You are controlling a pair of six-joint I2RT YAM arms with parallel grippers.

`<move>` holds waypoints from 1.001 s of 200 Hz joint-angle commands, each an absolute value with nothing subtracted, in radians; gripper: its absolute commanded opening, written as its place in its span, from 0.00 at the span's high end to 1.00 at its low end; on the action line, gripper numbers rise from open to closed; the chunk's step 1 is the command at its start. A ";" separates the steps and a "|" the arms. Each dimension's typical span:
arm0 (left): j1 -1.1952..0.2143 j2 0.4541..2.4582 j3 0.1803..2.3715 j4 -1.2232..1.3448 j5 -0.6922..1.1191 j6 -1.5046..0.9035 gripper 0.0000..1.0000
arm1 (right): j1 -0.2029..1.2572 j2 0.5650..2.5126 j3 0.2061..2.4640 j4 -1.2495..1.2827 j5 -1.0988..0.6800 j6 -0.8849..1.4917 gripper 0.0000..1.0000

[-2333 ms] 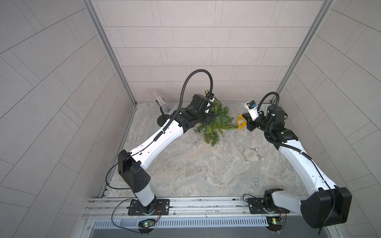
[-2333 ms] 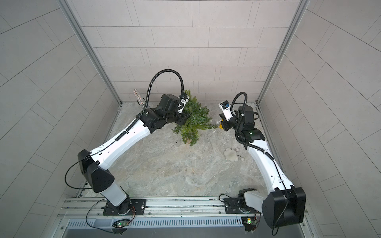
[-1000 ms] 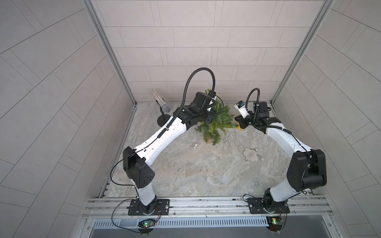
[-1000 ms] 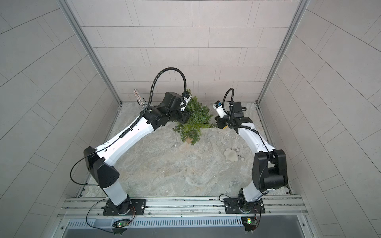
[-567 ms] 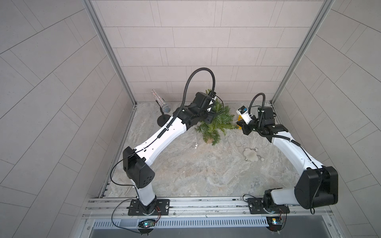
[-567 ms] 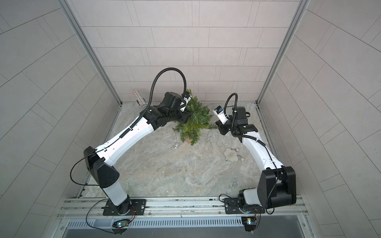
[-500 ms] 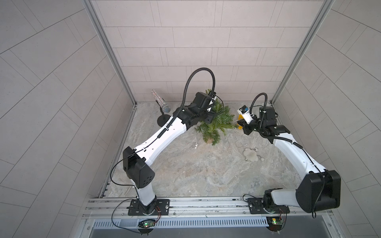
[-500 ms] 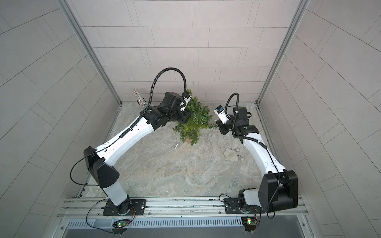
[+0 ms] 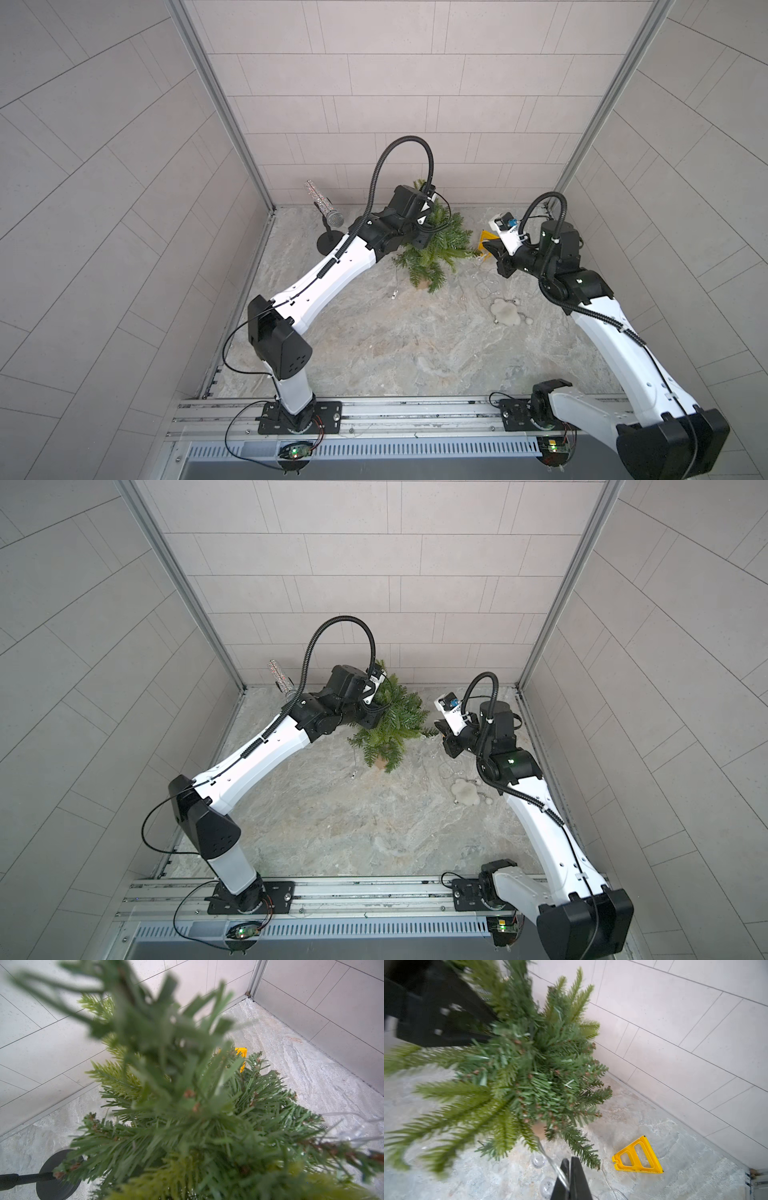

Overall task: Remove string lights from the small christmas tree
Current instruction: Remove the light string from the Christmas tree.

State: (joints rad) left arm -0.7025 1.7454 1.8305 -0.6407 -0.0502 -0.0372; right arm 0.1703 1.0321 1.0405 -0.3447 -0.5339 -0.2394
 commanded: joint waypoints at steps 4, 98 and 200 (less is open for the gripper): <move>-0.696 1.748 1.848 -0.633 -0.039 -0.051 0.39 | 0.235 0.960 1.003 -0.371 -0.548 -0.151 1.00; -0.696 1.704 1.873 -0.602 -0.104 -0.048 0.33 | 0.356 0.864 0.948 -0.393 -0.420 -0.009 1.00; -0.692 1.654 1.899 -0.610 -0.143 -0.029 0.30 | 0.382 0.788 0.907 -0.390 -0.364 0.041 1.00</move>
